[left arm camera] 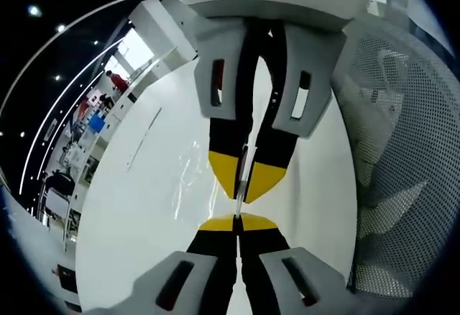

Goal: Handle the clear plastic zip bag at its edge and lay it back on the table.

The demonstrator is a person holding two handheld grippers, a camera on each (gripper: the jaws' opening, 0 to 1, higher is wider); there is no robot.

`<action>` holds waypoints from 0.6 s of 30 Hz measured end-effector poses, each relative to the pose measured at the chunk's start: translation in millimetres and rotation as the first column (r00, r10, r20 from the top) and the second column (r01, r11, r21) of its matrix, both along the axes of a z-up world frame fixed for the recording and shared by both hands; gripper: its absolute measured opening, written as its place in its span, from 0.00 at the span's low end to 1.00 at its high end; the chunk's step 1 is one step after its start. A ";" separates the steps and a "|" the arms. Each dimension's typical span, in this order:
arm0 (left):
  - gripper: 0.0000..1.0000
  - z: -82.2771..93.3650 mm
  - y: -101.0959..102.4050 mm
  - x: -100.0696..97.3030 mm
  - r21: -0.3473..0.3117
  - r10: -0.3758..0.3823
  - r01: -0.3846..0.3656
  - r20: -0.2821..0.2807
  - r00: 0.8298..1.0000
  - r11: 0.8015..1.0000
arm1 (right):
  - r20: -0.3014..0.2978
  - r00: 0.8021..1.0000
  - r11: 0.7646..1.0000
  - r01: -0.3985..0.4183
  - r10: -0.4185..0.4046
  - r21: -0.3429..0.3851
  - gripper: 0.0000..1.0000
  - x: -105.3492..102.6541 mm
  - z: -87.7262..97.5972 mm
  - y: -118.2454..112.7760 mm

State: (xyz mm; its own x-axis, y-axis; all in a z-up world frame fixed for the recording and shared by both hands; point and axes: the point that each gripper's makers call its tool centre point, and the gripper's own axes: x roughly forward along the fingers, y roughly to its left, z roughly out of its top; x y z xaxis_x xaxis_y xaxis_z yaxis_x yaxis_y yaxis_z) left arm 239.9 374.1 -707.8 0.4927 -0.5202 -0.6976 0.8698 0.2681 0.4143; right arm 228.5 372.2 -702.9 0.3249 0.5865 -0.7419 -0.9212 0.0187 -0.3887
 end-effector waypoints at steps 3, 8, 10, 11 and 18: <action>0.00 0.0 1.2 0.8 -0.001 0.003 -0.003 -0.001 1.000 1.000 | 0.001 1.000 1.000 0.008 -0.008 0.003 0.00 0.1 0.8 -2.2; 0.00 0.1 1.7 0.9 0.002 0.002 -0.002 -0.002 1.000 1.000 | -0.003 1.000 1.000 0.017 -0.017 0.010 0.00 1.4 -1.3 -2.8; 0.00 0.7 1.7 0.5 0.002 0.003 -0.003 -0.002 1.000 1.000 | 0.000 1.000 1.000 0.019 -0.019 0.009 0.00 0.8 -0.5 -3.3; 0.00 0.7 2.2 0.1 0.003 0.005 -0.005 -0.003 1.000 1.000 | -0.002 1.000 1.000 0.020 -0.020 0.009 0.00 0.4 -0.5 -3.8; 0.00 0.3 5.1 -1.1 0.005 0.010 -0.010 -0.007 1.000 1.000 | -0.004 1.000 1.000 0.029 -0.029 0.008 0.00 -0.5 0.5 -7.1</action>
